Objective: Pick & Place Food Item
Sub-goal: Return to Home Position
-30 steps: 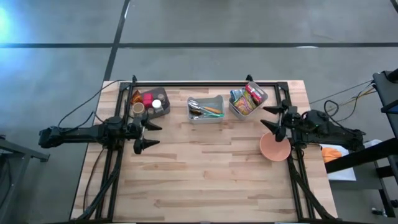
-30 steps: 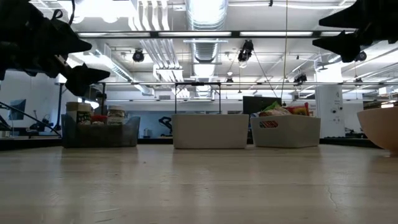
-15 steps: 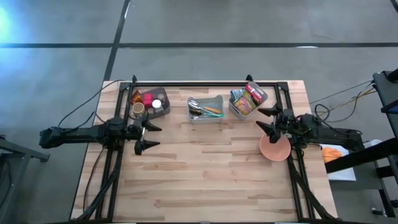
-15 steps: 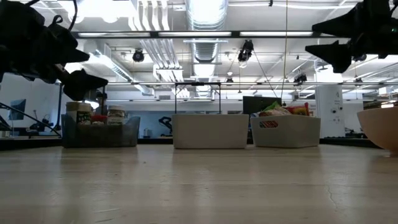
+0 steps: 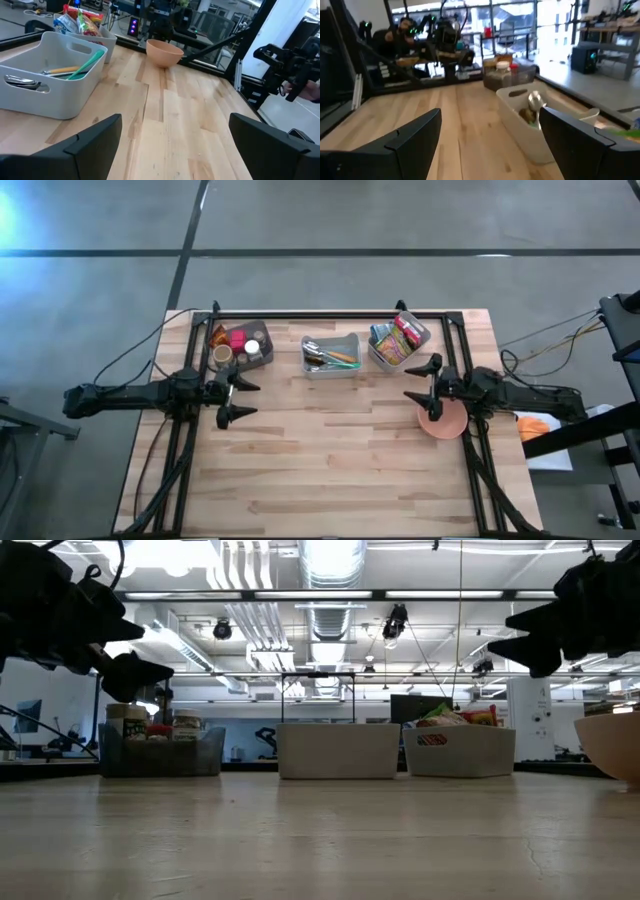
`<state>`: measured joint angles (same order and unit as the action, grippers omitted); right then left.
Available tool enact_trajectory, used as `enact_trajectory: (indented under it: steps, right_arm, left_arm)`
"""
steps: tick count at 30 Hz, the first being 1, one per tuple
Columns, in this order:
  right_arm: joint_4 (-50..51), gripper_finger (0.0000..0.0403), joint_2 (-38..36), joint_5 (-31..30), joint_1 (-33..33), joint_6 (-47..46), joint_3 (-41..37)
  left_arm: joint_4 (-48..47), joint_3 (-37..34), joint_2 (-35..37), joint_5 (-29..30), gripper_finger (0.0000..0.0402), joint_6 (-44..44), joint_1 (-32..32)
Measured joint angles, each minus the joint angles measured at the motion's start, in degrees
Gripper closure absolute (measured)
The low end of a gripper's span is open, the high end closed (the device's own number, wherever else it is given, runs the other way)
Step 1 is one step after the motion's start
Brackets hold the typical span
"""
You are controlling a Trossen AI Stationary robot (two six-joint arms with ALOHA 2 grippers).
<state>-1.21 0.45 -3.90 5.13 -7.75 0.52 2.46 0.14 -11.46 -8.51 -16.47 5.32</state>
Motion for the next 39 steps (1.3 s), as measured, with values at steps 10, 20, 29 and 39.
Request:
enact_trajectory:
  steps: [10, 20, 29, 39]
  right_arm:
    - [0.1, 0.0071, 3.5, 0.5, 0.0, 0.0, 0.0]
    - [0.2, 0.0071, 4.1, 0.5, 0.0, -0.2, 0.0]
    - [0.2, 0.0071, 4.1, 0.5, 0.0, -0.2, 0.0]
    - [0.1, 0.0071, 4.1, 0.5, 0.0, -0.2, 0.0]
  left_arm:
    - [0.0, 0.0, 0.0, 0.1, 0.0029, 0.0, 0.0]
    - [0.0, 0.0, 0.0, 0.1, 0.0029, 0.0, 0.0]
    - [0.0, 0.0, 0.0, 0.1, 0.0029, -0.2, 0.0]
    - [0.0, 0.0, 0.0, 0.1, 0.0028, -0.2, 0.0]
